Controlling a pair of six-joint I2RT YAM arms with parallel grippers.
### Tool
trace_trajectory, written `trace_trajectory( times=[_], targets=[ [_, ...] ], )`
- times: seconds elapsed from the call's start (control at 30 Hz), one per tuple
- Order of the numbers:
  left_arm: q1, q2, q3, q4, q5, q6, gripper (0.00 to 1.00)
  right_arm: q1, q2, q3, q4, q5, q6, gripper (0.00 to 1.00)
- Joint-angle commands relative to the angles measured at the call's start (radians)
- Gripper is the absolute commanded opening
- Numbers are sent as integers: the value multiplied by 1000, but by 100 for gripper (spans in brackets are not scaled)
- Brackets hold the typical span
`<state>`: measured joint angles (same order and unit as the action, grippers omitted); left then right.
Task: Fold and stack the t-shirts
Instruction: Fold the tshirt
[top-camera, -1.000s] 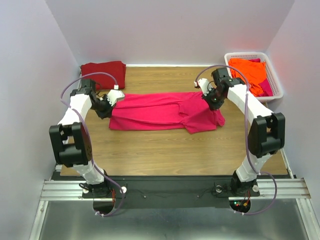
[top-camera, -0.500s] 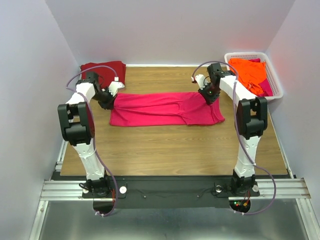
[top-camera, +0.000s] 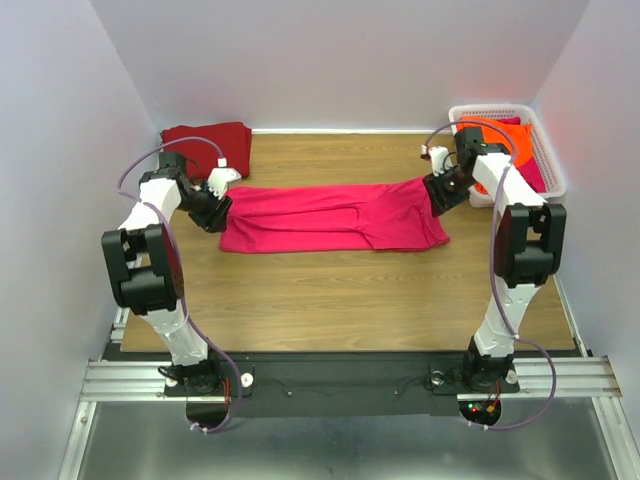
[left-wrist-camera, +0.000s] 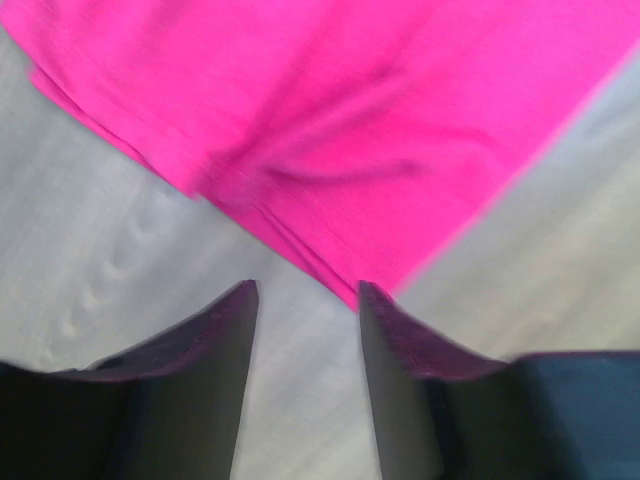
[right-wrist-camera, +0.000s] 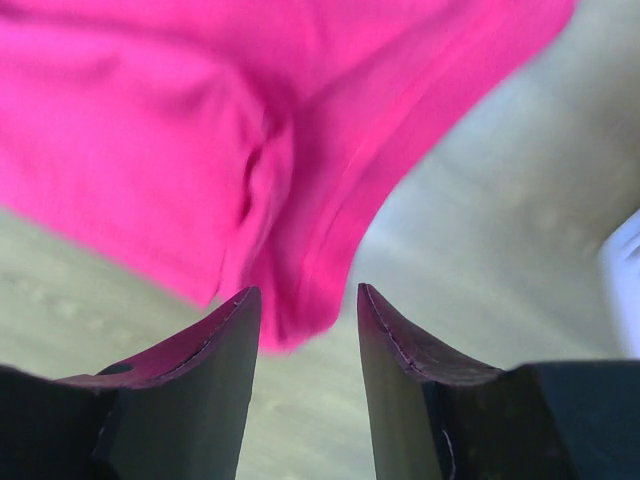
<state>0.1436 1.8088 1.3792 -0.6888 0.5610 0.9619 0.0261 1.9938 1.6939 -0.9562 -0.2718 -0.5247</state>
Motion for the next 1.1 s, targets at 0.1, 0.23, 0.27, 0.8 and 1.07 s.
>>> trace_trajectory(
  times=[0.1, 0.23, 0.27, 0.8, 1.07],
  targets=[
    [1, -134, -187, 83, 42, -74, 57, -6, -70, -131, -41, -99, 54, 49],
    [-2, -132, -230, 129, 39, -100, 57, -14, -64, -178, -12, -84, 57, 49],
    [-1, -121, -236, 138, 37, -107, 57, -15, -56, -187, -1, -75, 63, 48],
    [1, -43, -286, 235, -26, -187, 34, -46, -9, -218, 85, 3, 86, 20],
    [7, -84, -281, 161, -50, -169, 0, -72, -88, -269, 76, 81, 55, 1]
  ],
)
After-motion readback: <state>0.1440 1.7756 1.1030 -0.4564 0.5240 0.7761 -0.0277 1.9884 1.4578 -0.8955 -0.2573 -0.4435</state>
